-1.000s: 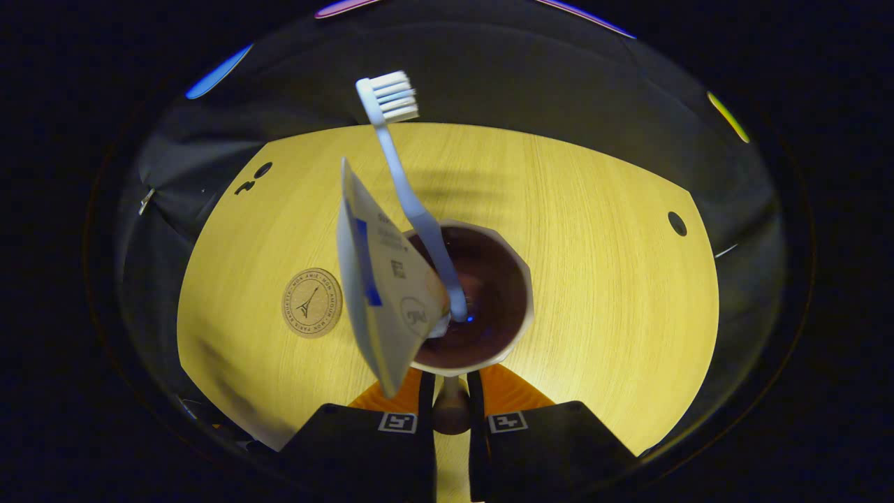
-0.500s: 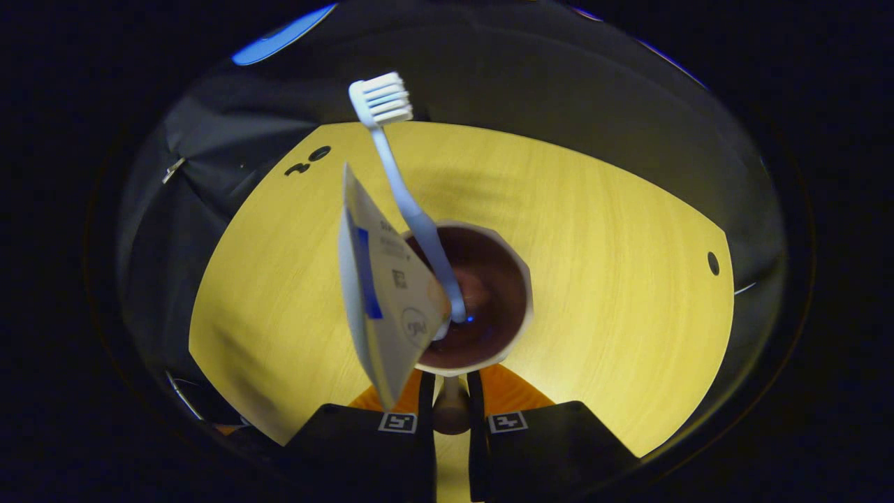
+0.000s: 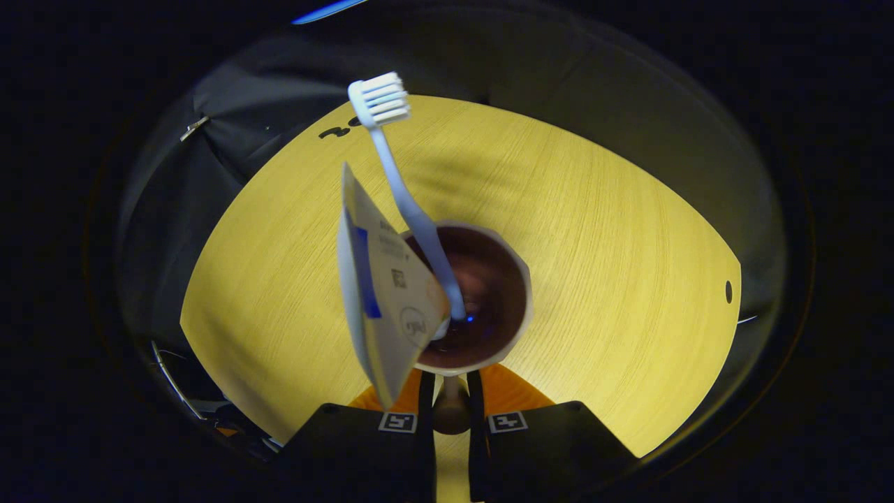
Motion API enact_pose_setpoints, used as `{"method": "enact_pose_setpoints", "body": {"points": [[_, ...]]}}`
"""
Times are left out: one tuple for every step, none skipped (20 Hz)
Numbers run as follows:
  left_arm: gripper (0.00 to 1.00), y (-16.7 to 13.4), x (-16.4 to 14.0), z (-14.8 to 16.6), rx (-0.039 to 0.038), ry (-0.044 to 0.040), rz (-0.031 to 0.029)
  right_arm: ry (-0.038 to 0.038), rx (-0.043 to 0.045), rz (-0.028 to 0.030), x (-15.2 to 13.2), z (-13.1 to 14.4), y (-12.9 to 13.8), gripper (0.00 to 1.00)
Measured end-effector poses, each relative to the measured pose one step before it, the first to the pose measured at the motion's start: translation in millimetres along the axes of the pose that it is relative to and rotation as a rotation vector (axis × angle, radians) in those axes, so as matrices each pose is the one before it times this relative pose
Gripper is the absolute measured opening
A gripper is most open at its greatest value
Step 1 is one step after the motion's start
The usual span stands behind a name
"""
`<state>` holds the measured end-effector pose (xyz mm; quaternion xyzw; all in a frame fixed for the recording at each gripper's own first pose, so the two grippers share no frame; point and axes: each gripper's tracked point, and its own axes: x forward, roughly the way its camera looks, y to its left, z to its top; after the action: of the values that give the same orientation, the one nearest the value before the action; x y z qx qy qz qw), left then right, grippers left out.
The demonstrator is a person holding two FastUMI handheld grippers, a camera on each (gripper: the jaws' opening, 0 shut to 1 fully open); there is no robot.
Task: Put the toothbrush and toothpaste on the desktop into the cup, then pick up the cup and place it on the coaster on the desktop.
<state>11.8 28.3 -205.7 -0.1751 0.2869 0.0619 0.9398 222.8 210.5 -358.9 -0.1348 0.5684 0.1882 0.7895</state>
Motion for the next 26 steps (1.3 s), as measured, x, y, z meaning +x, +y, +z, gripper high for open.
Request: {"method": "enact_pose_setpoints", "body": {"points": [[0.98, 2.37, -1.24, 0.02, 0.00091, -0.0008, 0.00478, 0.00155, 0.00179, 0.00423, 1.01, 0.29, -0.57, 0.22], [0.98, 1.82, 0.03, -0.53, 0.00007, -0.00131, 0.00339, 0.00214, -0.00142, -0.00057, -0.34, -1.37, -2.04, 0.22], [0.98, 1.43, -0.08, 0.22, -0.00155, -0.00086, 0.003, 0.00996, -0.00264, -0.00478, 0.27, -1.12, -0.75, 0.22], [0.98, 0.88, -0.16, -1.43, -0.00265, 0.00102, 0.00058, -0.00719, 0.00187, -0.00359, -0.2, 3.28, 4.65, 0.22], [0.98, 1.06, 0.32, 0.24, -0.00221, 0.00051, 0.00074, 0.00708, -0.0027, 0.00059, 0.56, -1.23, 1.64, 0.16], [0.98, 0.39, 0.6, -1.0, -0.00161, 0.00086, 0.00045, -0.00616, 0.00581, -0.00113, 0.07, 1.31, -1.08, 0.22], [0.98, 0.32, -0.1, 0.21, -0.00062, 0.00257, -0.00013, 0.01028, 0.01137, -0.00063, -0.39, -2.87, -2.77, 0.22], [0.98, -0.68, 0.45, -1.3, 0.00082, 0.0006, -0.00151, -0.00006, 0.01054, 0.00041, 1.19, 0.67, -0.87, 0.22], [0.98, -1.18, 0.54, 0.47, 0.00249, -0.00074, -0.00136, 0.00561, 0.01011, 0.00081, -3.62, -1.39, -2.68, 0.24], [0.98, -1.24, 0.36, -0.67, 0.00386, 0.00056, -0.00173, -0.00143, 0.00678, 0.0023, -0.17, -1.63, -2.88, 0.25], [0.98, -1.57, -0.45, 0.01, 0.00642, 0.00013, -0.00276, -0.00083, -0.00172, 0.00133, -2.13, -2.39, -2.38, 0.22], [0.98, -1.59, 0.62, -0.63, 0.00884, -0.00241, -0.0018, -0.00348, -0.00501, -0.00028, 0.12, -1.91, -0.72, 0.27], [0.98, -1.11, -0.15, 0.64, 0.00861, -0.00108, -0.00126, -0.00525, -0.00346, 0.00417, -1.54, -0.41, 3.72, 0.29], [0.98, -1.83, -0.51, -0.94, 0.00712, 0.00055, -0.00136, -0.00177, 0.00193, 0.00267, -3.68, 0.01, 2.42, 0.29], [0.98, -1.91, -0.5, -0.17, 0.00543, -0.00115, -0.00208, -0.00601, 0.00399, 0.01716, -6.87, -1.27, 2.3, 0.41], [0.98, -2.41, 0.12, 0.01, 0.00441, -0.0002, -0.00403, -0.00479, -0.00145, 0.00943, -4.41, -0.2, 0.62, 0.56], [0.98, -2.03, -0.86, -0.07, 0.00405, 0.00036, -0.00251, -0.00796, -0.00221, 0.00573, -3.97, 1.39, 0.98, 0.71], [0.98, -1.86, 0.07, -0.13, 0.00397, -0.00015, -0.00357, -0.01315, -0.00313, -0.00003, -4.55, 1.39, -0.27, 0.76], [0.98, -2.71, -0.55, 0.92, 0.00405, -0.00143, -0.0038, -0.01302, 0.00059, 0.00873, -5.31, 1.54, 0.46, 0.82], [0.98, -1.9, -0.33, 0.0, 0.00309, -0.00231, -0.00326, -0.01328, 0.00288, 0.00832, -8.2, 0.66, 1.13, 0.85], [0.98, -2.53, -0.98, 1.08, 0.00139, -0.00366, -0.00411, -0.01684, 0.00404, 0.01166, -4.88, 1.9, 1.17, 1.0], [0.98, -2.06, -0.34, 1.86, 0.00069, -0.00626, -0.00197, -0.01981, 0.00107, 0.01476, -7.52, 0.98, 1.7, 1.0], [0.98, -2.96, -1.1, 1.61, 0.00121, -0.00976, -0.00016, -0.02316, -0.00525, 0.01471, -9.19, 2.15, 1.6, 0.99], [0.98, -2.05, 0.06, 3.66, 0.00139, -0.01458, 0.00091, -0.02412, -0.008, 0.00349, -8.85, 0.54, -1.26, 0.99], [0.98, -1.62, -0.68, 7.1, 0.00563, -0.02624, 0.00627, -0.0268, -0.00802, -0.00218, -8.87, 1.22, -2.16, 0.99], [0.98, -0.95, 0.65, 6.68, 0.00977, -0.02808, 0.00679, -0.02757, -0.00564, -0.00243, -11.35, 0.61, -1.62, 0.99]]}}
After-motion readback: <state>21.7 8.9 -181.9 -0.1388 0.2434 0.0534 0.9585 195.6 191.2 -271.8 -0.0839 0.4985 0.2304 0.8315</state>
